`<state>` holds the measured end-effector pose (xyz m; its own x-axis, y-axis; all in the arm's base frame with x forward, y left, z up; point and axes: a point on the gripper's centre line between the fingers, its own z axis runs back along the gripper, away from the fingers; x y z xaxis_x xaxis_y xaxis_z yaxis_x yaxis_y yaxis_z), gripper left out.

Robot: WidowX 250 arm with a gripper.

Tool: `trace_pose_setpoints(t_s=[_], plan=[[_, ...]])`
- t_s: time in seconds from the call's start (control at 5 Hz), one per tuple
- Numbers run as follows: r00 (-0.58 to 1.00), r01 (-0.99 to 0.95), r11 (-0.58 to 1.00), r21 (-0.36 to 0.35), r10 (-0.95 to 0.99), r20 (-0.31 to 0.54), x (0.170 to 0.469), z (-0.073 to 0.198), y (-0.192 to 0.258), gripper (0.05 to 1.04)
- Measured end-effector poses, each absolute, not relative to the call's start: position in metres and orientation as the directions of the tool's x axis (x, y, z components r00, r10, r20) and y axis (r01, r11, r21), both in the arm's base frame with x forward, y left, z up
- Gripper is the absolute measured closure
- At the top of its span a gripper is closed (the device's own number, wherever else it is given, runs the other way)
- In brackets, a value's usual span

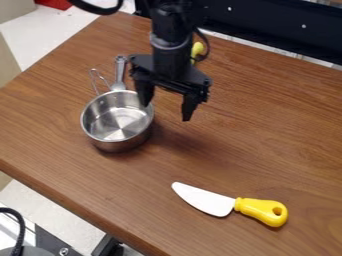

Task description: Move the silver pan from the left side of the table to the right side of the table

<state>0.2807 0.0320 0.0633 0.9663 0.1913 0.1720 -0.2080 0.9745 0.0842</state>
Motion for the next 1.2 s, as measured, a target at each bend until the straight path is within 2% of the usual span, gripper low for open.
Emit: trace_pose_setpoints(t_s=[0.2, 0.4, 0.8, 1.2], plan=[[0.901, -0.417, 0.908, 0.041, 0.408, 0.146, 0.274, 0.062, 0.045, 0.084], [0.852, -0.512, 0.859, 0.015, 0.505, 0.139, 0.274, 0.065, 0.050, 0.084], [0.826, -0.561, 0.828, -0.006, 0.561, 0.057, 0.278, 0.053, 0.056, 0.083], [0.819, -0.571, 0.821, 0.004, 0.570, 0.070, 0.283, 0.041, 0.056, 0.084]])
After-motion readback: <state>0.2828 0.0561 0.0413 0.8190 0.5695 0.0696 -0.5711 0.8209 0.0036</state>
